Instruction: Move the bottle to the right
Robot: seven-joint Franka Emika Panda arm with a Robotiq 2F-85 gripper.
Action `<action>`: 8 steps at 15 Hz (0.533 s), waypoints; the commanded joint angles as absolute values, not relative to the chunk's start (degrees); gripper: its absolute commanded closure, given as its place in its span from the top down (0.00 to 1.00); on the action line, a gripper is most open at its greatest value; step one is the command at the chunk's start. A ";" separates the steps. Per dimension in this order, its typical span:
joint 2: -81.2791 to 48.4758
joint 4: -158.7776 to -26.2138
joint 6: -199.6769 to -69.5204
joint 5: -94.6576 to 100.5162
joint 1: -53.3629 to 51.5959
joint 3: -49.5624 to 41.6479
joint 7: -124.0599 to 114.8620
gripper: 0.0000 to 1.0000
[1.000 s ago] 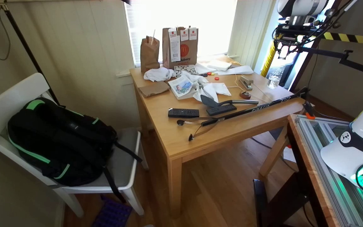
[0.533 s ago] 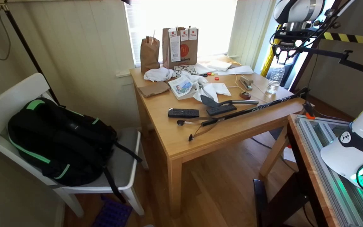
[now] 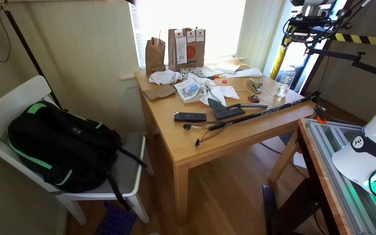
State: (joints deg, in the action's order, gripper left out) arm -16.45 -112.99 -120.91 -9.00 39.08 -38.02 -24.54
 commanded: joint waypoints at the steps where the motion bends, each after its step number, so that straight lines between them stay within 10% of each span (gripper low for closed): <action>1: -8.45 -112.26 -111.07 0.01 36.66 -38.62 -20.53 1.00; 8: 0.77 -113.58 -109.20 11.00 32.50 -36.40 -18.16 1.00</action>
